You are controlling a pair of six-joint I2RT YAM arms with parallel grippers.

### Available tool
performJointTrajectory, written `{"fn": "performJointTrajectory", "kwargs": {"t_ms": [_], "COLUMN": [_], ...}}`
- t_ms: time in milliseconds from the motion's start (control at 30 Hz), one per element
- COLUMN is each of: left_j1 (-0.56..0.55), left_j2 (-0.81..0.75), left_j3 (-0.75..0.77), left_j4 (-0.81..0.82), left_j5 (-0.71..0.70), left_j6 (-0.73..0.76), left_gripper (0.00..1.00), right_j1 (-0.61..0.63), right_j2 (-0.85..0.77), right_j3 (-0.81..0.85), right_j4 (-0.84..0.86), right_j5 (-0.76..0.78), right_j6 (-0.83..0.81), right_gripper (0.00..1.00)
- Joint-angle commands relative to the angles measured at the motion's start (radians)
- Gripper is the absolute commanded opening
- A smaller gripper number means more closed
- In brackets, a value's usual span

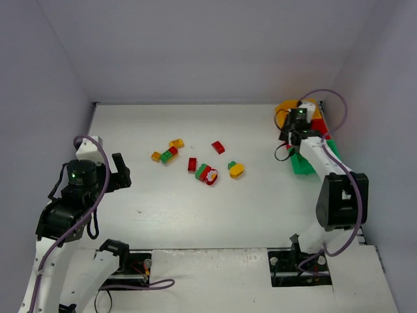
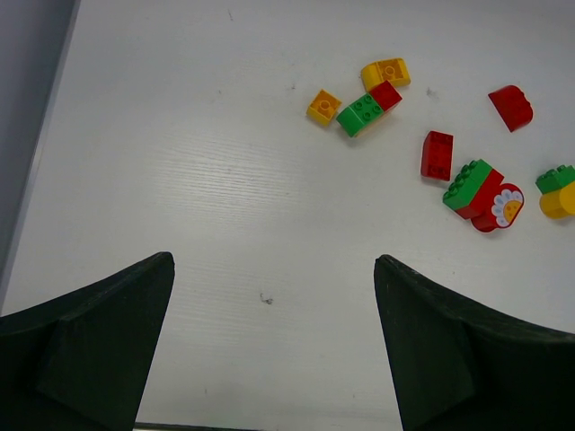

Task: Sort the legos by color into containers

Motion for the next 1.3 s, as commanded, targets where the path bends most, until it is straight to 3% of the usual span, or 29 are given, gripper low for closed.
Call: {"fn": "performJointTrajectory", "kwargs": {"t_ms": [0,67,233,333,467,567,767,900,1067,1267], "left_j1": [-0.004,-0.004,-0.004,-0.004,-0.004,-0.004,-0.004,-0.004,-0.004,-0.004], "left_j2": [0.013,0.013,0.008,-0.001,-0.009,-0.018,-0.017,-0.009,0.005,0.008], "left_j3": [0.039,0.045,0.049,0.041,0.041,0.041,0.038,0.03,0.033,0.044], "left_j4": [0.043,0.045,0.043,0.045,0.034,0.026,0.029,0.04,0.039,0.019], "left_j5": [0.01,0.017,0.02,0.021,0.023,0.017,0.017,0.018,0.026,0.014], "left_j6": [-0.007,-0.006,-0.006,-0.006,-0.004,-0.003,0.0,0.002,0.002,0.005], "left_gripper": [0.86,0.86,0.86,0.86,0.86,0.86,0.86,0.86,0.86,0.85], "right_j1": [-0.103,-0.179,-0.23,-0.256,-0.267,-0.249,-0.056,0.056,0.203,0.285], "right_j2": [-0.093,-0.117,-0.113,-0.084,-0.055,-0.055,-0.073,-0.056,0.08,0.255], "right_j3": [-0.038,-0.055,-0.069,-0.058,-0.016,0.018,0.055,0.067,0.162,0.302], "right_j4": [-0.037,-0.071,-0.112,-0.114,-0.119,-0.114,-0.047,0.032,0.035,0.046], "right_j5": [0.096,0.119,0.159,0.166,0.154,0.093,-0.014,-0.297,-0.374,-0.412], "right_j6": [0.075,0.124,0.17,0.176,0.155,0.11,-0.019,-0.141,-0.198,-0.224], "right_gripper": [0.02,0.03,0.1,0.22,0.6,0.71,0.75,0.79,0.81,0.82]}}
